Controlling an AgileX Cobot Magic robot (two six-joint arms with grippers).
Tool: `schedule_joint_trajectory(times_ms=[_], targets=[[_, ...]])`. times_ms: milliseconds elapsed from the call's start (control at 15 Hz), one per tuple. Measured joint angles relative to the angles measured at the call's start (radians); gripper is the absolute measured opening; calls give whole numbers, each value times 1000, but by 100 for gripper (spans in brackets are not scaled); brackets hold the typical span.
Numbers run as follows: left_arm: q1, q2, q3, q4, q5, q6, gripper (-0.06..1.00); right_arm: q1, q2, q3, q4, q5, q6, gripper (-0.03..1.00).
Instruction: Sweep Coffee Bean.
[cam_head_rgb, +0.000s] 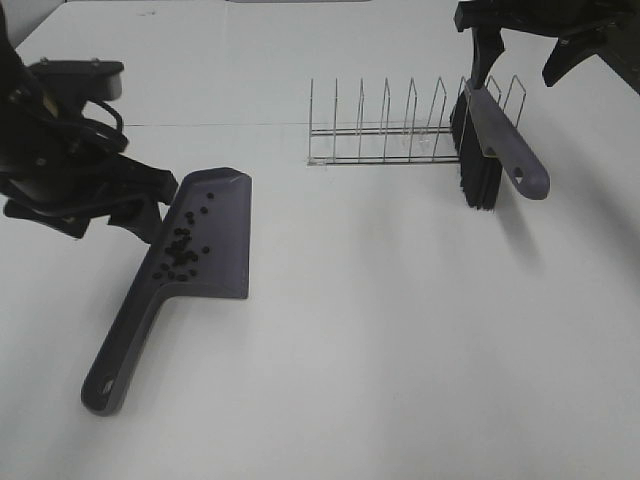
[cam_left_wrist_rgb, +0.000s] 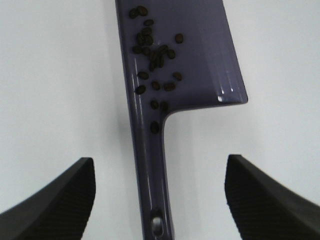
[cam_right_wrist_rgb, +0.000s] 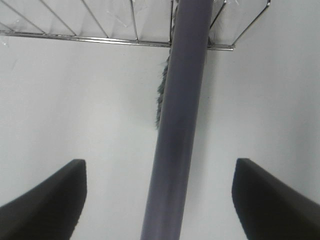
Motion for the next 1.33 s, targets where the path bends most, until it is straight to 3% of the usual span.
schedule_joint_trajectory(times_ms=[267,467,533,733,1067,1333], targets=[[0,-252,0,50,216,0,67,0,-183,256,10,-2,-77,75],[0,-415,0,62,321,1,67,0,-355,503,12,0,-104,75],[0,-508,2,60,379,3,67,0,-484,694,14,0,-119,75],[0,-631,65,50,416,4,67,0,-666,904,54,-5,-121,75],[0,-888,286,-1,428,4,67,0,-1062,1267,139,-61,-121,75],[0,-1018,413,-15,405,73,67,0,-1419,1391,145,-57,-160,75]])
